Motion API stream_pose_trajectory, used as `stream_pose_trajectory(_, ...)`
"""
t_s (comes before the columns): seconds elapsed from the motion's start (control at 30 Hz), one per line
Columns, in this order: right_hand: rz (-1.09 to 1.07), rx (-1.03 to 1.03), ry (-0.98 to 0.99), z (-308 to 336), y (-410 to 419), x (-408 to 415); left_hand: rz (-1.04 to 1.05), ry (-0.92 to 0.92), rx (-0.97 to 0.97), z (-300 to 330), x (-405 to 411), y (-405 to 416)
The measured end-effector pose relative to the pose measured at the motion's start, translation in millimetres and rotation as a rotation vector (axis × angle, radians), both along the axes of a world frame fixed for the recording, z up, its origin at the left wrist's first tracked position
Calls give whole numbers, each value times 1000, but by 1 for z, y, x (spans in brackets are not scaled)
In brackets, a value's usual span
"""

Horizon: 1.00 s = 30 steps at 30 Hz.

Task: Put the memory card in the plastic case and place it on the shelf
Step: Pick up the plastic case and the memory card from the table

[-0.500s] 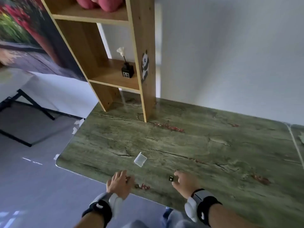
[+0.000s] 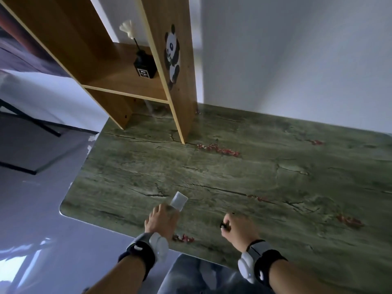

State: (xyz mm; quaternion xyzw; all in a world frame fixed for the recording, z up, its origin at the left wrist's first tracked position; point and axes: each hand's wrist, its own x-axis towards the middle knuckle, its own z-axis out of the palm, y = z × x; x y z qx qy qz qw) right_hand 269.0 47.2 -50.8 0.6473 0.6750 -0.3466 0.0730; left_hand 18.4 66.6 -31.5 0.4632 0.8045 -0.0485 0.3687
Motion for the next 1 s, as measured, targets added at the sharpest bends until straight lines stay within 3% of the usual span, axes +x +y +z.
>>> stream_pose_trajectory(0.37,-72,-135,-22,-1,10,-10,-41,10,32,-21,0,30)
stream_pose_trajectory(0.6,-120,-91,-28,-1,3,-16,-59,-22,102,-27,-5,31)
stream_pose_trajectory(0.8,-447,-59,307,-1,-15,-16,33,-153,191,-9,-1,22)
stream_pose_trajectory(1.0,-770,-180,747,44,-16,-6,95,-351,223,31,4,11)
